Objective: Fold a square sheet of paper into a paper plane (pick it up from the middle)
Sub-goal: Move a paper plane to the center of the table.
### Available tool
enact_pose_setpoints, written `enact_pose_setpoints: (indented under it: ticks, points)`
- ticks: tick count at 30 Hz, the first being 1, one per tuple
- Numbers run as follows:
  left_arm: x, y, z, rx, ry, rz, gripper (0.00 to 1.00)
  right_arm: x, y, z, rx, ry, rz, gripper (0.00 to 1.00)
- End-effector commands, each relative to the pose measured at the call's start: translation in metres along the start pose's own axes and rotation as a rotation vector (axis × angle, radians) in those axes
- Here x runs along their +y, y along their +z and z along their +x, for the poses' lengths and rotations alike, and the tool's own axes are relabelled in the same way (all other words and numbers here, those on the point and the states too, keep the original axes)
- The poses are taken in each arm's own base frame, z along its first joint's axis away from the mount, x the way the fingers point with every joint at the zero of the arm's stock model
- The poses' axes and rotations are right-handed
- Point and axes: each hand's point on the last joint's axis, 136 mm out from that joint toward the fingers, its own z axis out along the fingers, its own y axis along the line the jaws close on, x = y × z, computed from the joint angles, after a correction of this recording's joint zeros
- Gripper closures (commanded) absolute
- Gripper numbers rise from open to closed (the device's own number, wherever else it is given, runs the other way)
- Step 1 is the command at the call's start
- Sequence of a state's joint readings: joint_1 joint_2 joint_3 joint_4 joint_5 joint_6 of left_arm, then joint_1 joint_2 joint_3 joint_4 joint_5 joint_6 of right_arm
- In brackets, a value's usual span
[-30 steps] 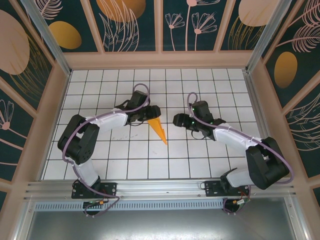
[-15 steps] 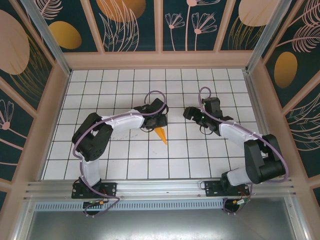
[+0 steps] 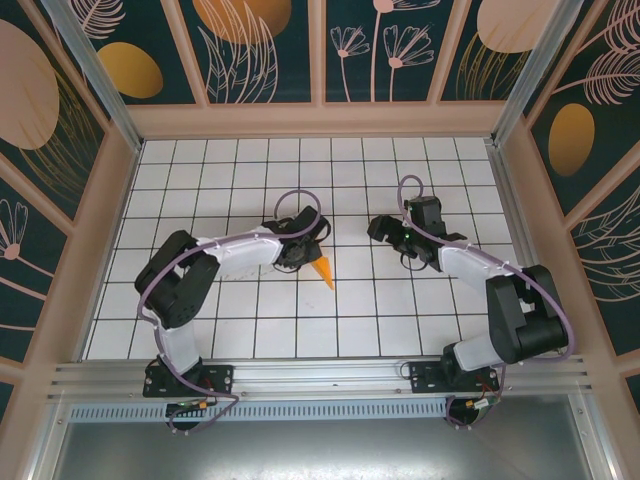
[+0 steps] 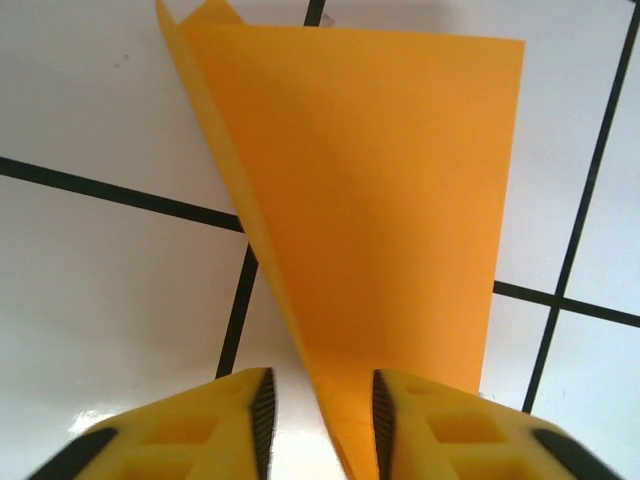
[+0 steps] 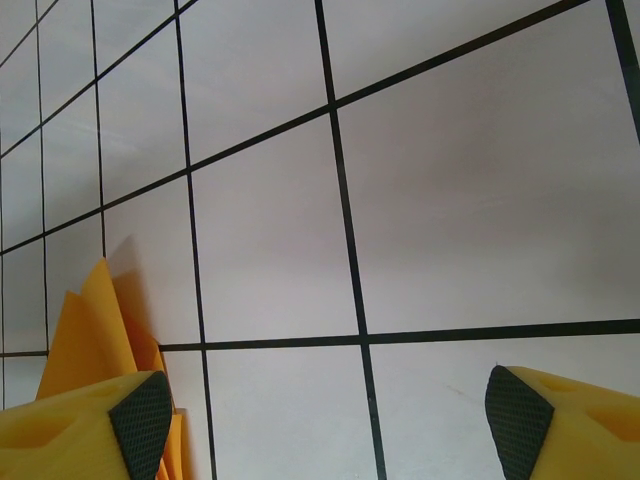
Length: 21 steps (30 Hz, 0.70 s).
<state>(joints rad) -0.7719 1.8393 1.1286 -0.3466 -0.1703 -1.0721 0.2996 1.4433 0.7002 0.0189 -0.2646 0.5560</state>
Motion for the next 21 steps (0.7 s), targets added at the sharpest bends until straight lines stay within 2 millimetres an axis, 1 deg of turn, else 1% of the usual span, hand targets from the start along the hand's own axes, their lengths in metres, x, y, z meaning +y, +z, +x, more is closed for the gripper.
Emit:
enact_pose_setpoints:
  ticks: [1,5,7,9,11,15,17,18,19,21]
  points:
    - [-0.007,-0.015,-0.010,-0.061,-0.034,0.055,0.72,-0.001,0.002,0.002,0.010,-0.010,-0.014,0.16]
    - [-0.009,-0.017,-0.011,-0.066,-0.035,0.076,0.80,0.000,0.000,0.001,0.011,-0.005,-0.016,0.16]
    - [-0.010,-0.018,-0.010,-0.067,-0.035,0.092,0.89,0.002,-0.001,-0.001,0.010,-0.003,-0.019,0.16]
    - [-0.012,-0.019,-0.011,-0.074,-0.031,0.109,1.00,0.003,-0.002,-0.002,0.009,0.001,-0.019,0.16]
    - [-0.017,-0.022,-0.013,-0.081,-0.020,0.137,1.00,0.006,-0.003,-0.004,0.008,0.002,-0.028,0.16]
    - [-0.046,-0.036,-0.022,-0.107,0.047,0.257,1.00,0.013,-0.007,-0.012,-0.010,0.008,-0.033,0.16]
    - [-0.067,-0.056,-0.031,-0.135,0.077,0.353,1.00,0.016,-0.009,-0.018,-0.026,0.014,-0.039,0.16]
    - [-0.075,-0.062,-0.033,-0.143,0.089,0.394,1.00,0.019,-0.010,-0.020,-0.034,0.016,-0.046,0.16]
    - [-0.080,-0.066,-0.035,-0.151,0.091,0.416,1.00,0.020,-0.011,-0.022,-0.038,0.022,-0.051,0.16]
    - [-0.077,-0.064,-0.039,-0.157,0.082,0.418,1.00,0.026,-0.011,-0.023,-0.041,0.026,-0.075,0.16]
